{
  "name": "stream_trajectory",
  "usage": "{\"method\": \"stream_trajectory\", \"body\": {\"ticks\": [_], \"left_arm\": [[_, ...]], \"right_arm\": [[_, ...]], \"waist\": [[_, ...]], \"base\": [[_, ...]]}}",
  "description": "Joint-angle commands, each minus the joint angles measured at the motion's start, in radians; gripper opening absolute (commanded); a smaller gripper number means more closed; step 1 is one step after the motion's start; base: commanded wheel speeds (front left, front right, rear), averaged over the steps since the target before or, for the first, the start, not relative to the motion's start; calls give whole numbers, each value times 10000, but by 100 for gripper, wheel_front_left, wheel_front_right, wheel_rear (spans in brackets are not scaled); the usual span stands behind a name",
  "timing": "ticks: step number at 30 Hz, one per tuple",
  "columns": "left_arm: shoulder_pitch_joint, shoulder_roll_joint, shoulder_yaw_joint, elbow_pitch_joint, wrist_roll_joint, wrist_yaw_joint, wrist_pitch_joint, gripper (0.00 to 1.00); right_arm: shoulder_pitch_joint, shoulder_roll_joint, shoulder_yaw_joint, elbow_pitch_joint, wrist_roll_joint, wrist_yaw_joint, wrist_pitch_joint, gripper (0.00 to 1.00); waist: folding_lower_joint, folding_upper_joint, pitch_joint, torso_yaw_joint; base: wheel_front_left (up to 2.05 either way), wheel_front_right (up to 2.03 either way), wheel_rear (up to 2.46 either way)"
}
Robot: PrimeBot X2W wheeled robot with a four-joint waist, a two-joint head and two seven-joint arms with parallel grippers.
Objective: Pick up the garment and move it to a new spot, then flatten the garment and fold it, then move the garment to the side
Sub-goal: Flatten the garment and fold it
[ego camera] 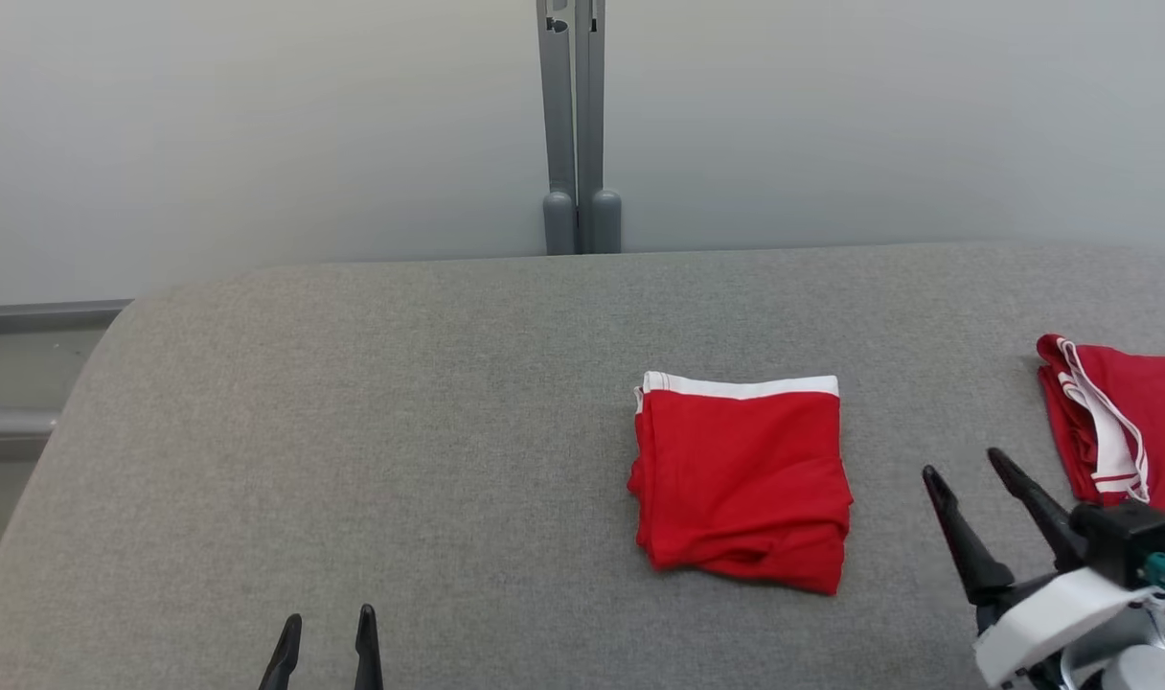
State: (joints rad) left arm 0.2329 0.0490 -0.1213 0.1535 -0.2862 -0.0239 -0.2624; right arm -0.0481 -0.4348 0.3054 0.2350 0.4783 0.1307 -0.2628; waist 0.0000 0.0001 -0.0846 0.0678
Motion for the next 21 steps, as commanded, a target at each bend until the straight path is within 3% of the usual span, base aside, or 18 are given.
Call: {"method": "stream_trajectory", "body": {"ticks": [1, 7, 21], "left_arm": [[110, 33, 75, 13, 166, -63, -29, 100], [144, 35, 84, 43, 232, -259, -29, 100], [108, 33, 321, -135, 72, -34, -29, 100]], "right_arm": [[351, 129, -452, -142, -230, -1, -23, 100], [1318, 696, -2079, -386, -834, -1, -24, 100], [1235, 1265, -2970, -140, -1043, -1, -24, 100]], "waist": [[0, -1, -152, -127], [0, -1, -183, -190], [0, -1, 83, -380]], "base": [[0, 0, 0], [0, 0, 0], [0, 0, 0]]}}
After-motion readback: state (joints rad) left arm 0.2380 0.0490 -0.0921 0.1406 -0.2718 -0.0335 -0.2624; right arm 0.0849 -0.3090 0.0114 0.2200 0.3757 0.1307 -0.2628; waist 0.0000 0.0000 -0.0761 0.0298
